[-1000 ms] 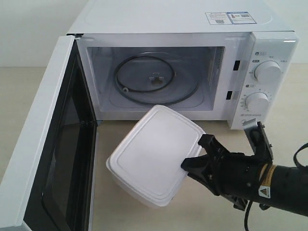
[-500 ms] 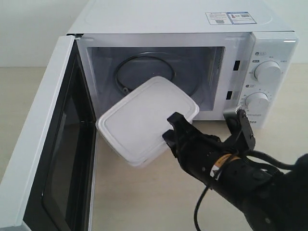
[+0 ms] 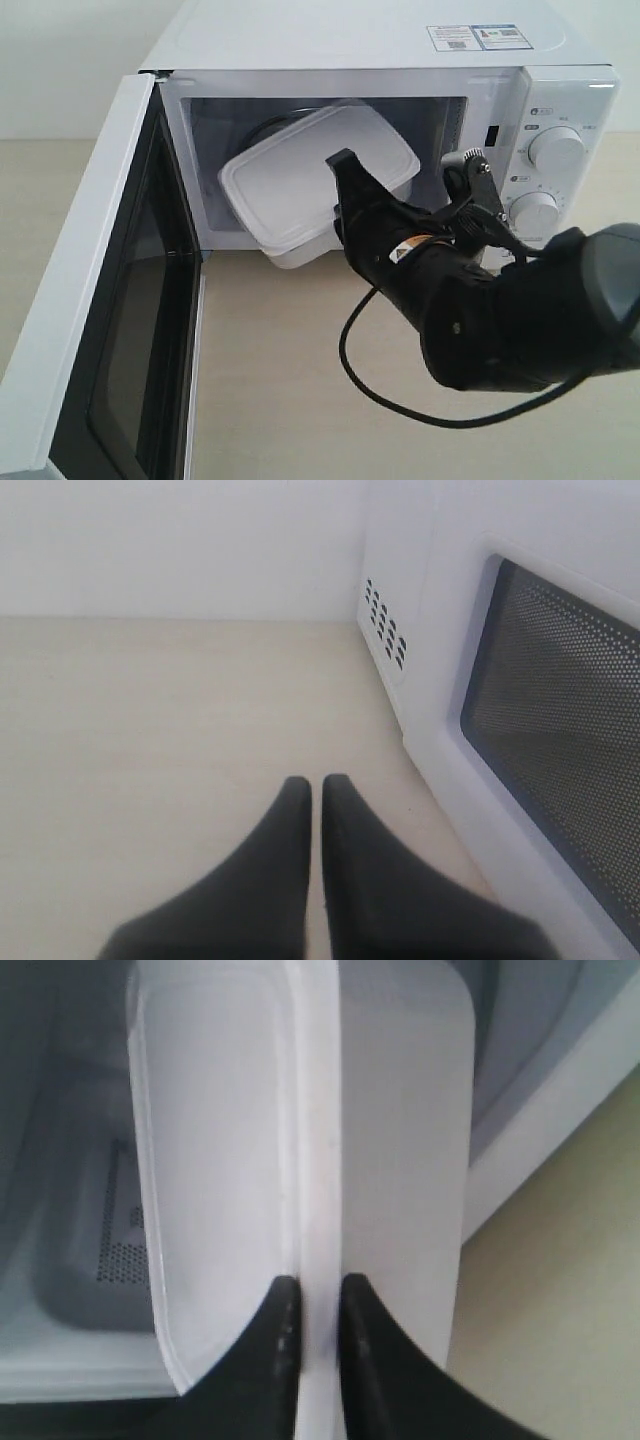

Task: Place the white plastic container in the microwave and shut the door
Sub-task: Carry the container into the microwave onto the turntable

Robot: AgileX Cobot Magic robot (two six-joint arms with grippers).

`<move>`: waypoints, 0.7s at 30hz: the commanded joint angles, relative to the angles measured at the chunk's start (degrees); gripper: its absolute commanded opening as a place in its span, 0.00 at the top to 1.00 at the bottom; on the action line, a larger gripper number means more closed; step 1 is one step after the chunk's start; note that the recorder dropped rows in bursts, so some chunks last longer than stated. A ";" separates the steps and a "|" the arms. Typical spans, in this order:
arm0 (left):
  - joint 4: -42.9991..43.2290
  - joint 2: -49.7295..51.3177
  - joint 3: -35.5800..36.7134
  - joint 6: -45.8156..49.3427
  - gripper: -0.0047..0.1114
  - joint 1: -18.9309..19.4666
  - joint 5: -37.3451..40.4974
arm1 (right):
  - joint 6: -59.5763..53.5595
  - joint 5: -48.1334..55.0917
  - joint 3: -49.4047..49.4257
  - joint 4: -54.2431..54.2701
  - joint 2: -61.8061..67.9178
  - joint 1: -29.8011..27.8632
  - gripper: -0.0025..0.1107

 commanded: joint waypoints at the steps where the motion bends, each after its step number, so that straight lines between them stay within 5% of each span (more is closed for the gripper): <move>1: 0.21 -0.22 0.23 0.13 0.92 0.10 0.07 | -2.04 0.13 -4.33 4.01 2.61 -0.03 0.98; 15: 0.21 -0.22 0.23 0.13 0.92 -0.03 0.07 | -3.10 -5.57 -13.56 18.29 9.76 -0.17 0.98; 21: 0.21 -0.22 0.23 0.13 0.92 -0.03 0.07 | -3.99 -2.03 -17.42 16.42 10.31 -3.96 0.98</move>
